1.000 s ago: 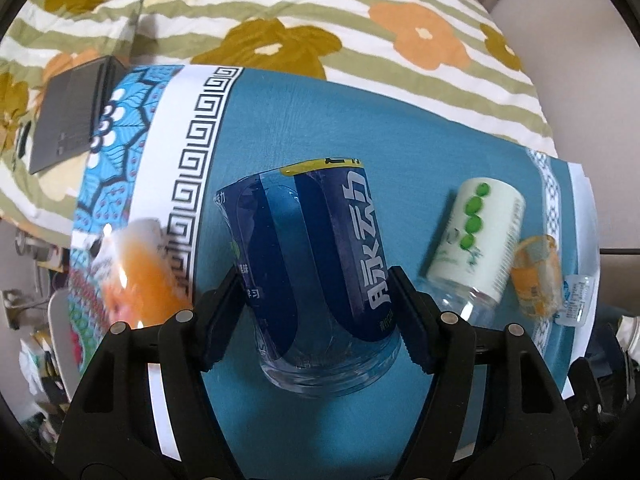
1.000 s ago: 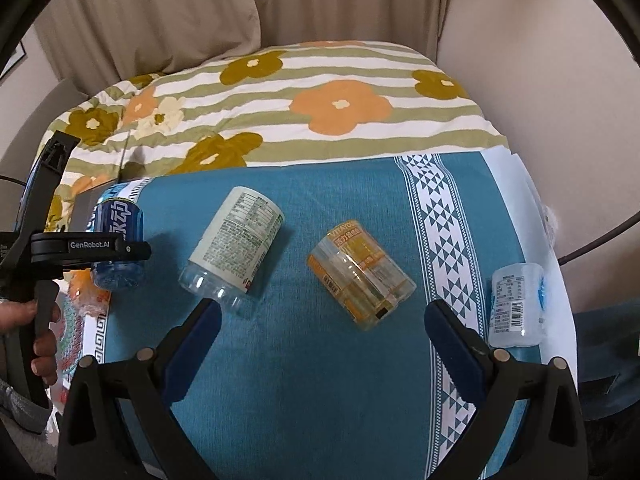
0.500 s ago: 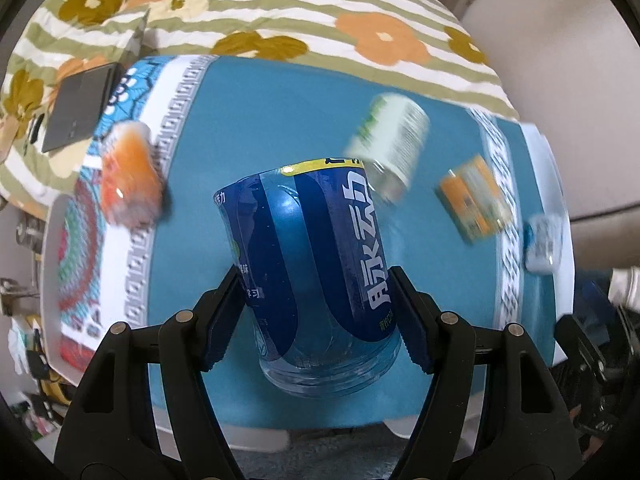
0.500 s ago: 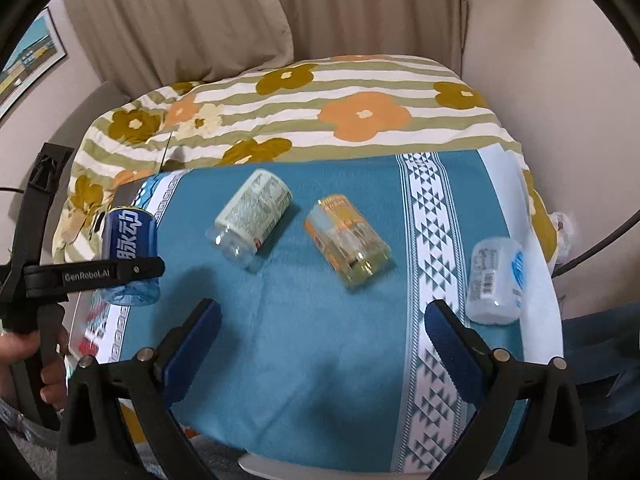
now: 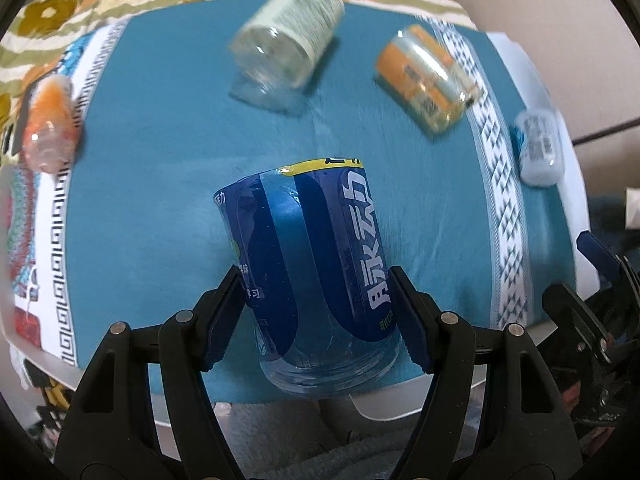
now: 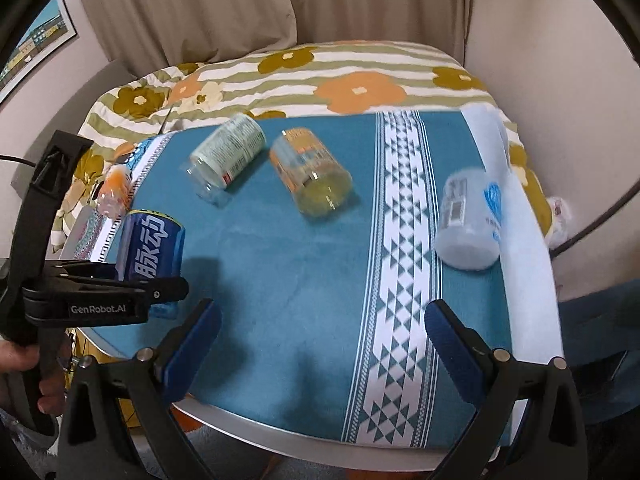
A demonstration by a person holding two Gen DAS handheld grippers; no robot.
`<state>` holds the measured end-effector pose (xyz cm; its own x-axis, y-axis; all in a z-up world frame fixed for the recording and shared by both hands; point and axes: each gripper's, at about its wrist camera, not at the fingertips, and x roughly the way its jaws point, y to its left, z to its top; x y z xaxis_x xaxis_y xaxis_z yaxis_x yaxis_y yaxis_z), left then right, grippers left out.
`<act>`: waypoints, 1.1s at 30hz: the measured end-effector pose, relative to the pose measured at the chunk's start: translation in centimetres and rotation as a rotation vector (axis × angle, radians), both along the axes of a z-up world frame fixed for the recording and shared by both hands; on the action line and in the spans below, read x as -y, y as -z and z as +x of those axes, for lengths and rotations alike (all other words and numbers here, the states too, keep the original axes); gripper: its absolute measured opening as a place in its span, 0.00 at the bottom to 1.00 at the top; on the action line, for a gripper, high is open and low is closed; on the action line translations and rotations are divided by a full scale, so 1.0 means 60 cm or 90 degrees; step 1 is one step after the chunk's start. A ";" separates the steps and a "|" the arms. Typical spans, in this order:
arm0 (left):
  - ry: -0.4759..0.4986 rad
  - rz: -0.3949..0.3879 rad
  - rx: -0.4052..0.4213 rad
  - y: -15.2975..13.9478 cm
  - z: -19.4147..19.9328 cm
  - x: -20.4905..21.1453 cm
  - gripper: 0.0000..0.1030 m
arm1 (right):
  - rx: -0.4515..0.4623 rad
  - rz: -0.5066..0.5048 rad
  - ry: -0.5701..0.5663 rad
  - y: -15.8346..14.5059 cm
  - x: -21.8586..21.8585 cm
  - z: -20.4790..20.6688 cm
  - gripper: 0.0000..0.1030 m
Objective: Flip cup upright
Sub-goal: 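Lift the blue cup with the left gripper and carry it toward the right gripper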
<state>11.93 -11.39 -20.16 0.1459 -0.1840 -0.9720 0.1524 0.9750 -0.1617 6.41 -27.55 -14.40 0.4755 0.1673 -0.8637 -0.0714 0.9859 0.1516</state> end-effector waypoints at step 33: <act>0.037 -0.013 0.047 -0.047 -0.012 -0.030 0.93 | -0.036 0.020 0.019 -0.002 -0.013 -0.009 0.99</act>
<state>11.21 -9.58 -17.32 0.2055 -0.2145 -0.9548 0.2213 0.9606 -0.1682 5.85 -26.77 -14.29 0.4310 0.1816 -0.8839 -0.0331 0.9821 0.1857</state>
